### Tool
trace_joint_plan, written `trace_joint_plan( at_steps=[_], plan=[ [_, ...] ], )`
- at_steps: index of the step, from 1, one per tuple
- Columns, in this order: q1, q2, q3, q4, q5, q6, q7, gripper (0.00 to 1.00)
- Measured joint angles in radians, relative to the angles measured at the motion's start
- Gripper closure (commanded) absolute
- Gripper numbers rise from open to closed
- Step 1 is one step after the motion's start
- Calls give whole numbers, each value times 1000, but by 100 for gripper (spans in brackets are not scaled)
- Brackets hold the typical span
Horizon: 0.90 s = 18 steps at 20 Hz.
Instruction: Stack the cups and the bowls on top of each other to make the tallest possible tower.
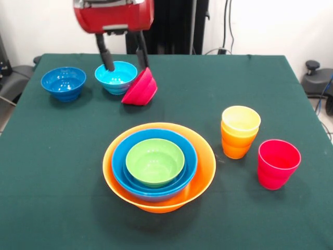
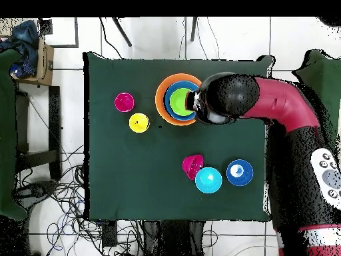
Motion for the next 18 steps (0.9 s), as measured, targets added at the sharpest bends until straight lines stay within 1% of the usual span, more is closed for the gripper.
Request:
trace_joint_plan(
  at_steps=[8, 11, 12, 15, 18],
  plan=[
    [-6, -68, 17, 143, -7, 0, 0, 0],
    [-9, -80, 26, 173, -17, 0, 0, 0],
    [-9, -84, 30, 190, -30, 0, 0, 0],
    [-10, -84, 33, 203, -47, -6, 0, 0],
    [-10, -84, 33, 222, -86, -30, 0, 0]
  ],
)
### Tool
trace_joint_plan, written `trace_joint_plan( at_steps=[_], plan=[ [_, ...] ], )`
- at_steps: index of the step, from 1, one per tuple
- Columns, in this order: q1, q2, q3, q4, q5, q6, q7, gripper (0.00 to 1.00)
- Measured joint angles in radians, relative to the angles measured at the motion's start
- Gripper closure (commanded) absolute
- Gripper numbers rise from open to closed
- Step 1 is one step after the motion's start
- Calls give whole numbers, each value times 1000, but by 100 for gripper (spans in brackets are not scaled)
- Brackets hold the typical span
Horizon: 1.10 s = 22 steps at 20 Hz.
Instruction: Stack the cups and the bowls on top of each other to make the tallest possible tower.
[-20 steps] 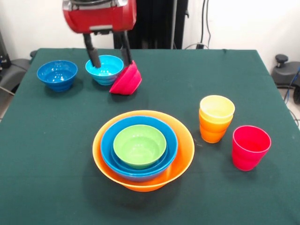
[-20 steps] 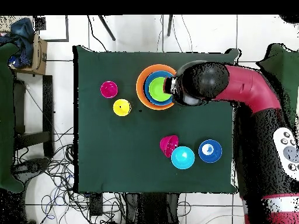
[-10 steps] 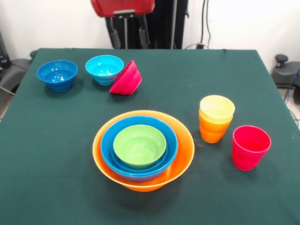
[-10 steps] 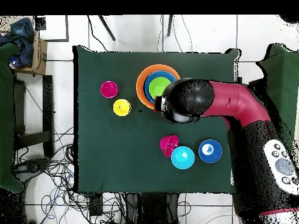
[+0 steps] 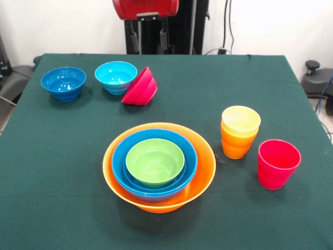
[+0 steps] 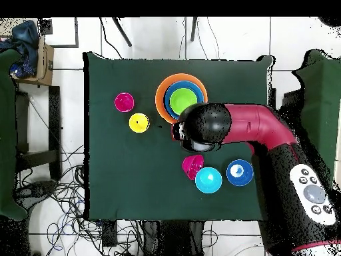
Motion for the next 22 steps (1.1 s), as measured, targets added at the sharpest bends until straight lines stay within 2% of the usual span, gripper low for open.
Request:
trace_joint_plan(
  at_steps=[11, 22],
  plan=[
    [-1, 41, 0, 42, -133, -121, 0, 0],
    [-1, 90, 0, 49, -211, -161, 0, 0]
  ],
)
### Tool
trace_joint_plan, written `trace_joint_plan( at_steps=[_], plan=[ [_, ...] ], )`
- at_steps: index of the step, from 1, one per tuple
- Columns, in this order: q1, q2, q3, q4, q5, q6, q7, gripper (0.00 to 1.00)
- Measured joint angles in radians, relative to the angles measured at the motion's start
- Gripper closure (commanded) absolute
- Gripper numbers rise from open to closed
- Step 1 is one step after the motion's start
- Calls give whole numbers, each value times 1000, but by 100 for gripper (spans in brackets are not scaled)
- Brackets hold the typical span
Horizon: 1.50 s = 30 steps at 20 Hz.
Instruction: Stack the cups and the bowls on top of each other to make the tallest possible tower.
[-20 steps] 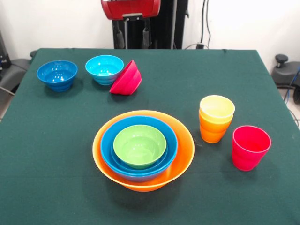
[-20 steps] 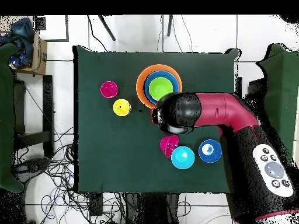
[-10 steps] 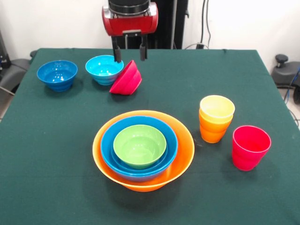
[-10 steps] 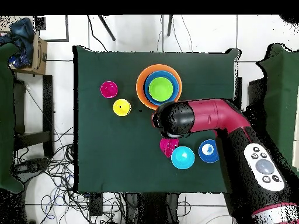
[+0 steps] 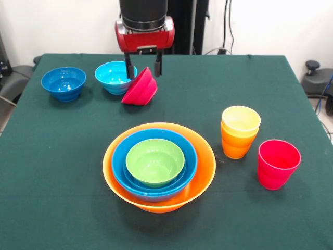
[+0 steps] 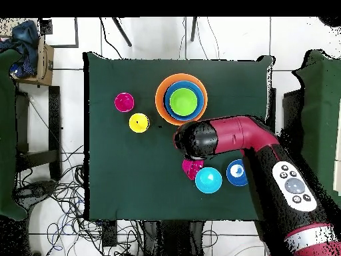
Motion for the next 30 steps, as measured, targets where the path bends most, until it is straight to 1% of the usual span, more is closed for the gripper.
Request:
trace_joint_plan(
  at_steps=[10, 17, 23, 27, 30],
  plan=[
    [0, 51, 0, -1, -51, -17, 0, 0],
    [0, 128, -1, -3, -115, -60, 0, 0],
    [1, 169, -1, -4, -145, -82, 0, 0],
    [0, 177, 0, -2, -149, -84, 0, 0],
    [-16, 153, 7, 13, -131, -84, 0, 0]
  ],
)
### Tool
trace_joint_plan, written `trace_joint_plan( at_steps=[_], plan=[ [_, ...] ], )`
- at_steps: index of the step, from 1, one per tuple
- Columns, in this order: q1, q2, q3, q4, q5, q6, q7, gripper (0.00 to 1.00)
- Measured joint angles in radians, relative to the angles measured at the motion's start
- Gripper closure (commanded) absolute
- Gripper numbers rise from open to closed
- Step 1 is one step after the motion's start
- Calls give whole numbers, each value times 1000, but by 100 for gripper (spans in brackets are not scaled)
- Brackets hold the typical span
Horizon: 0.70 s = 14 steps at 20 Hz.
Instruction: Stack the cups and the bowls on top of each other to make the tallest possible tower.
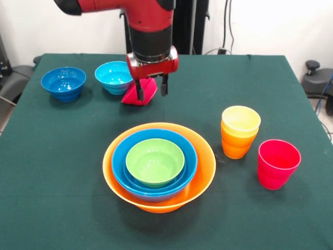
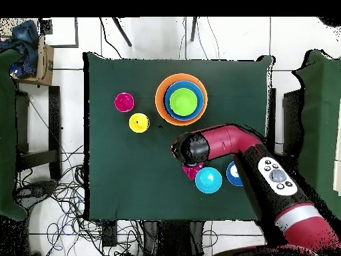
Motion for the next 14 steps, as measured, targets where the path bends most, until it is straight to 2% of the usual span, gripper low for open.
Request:
trace_joint_plan(
  at_steps=[8, 14],
  plan=[
    [-85, -140, 52, 66, 102, 19, 0, 0],
    [-112, -210, 74, 82, 142, 44, 0, 0]
  ],
)
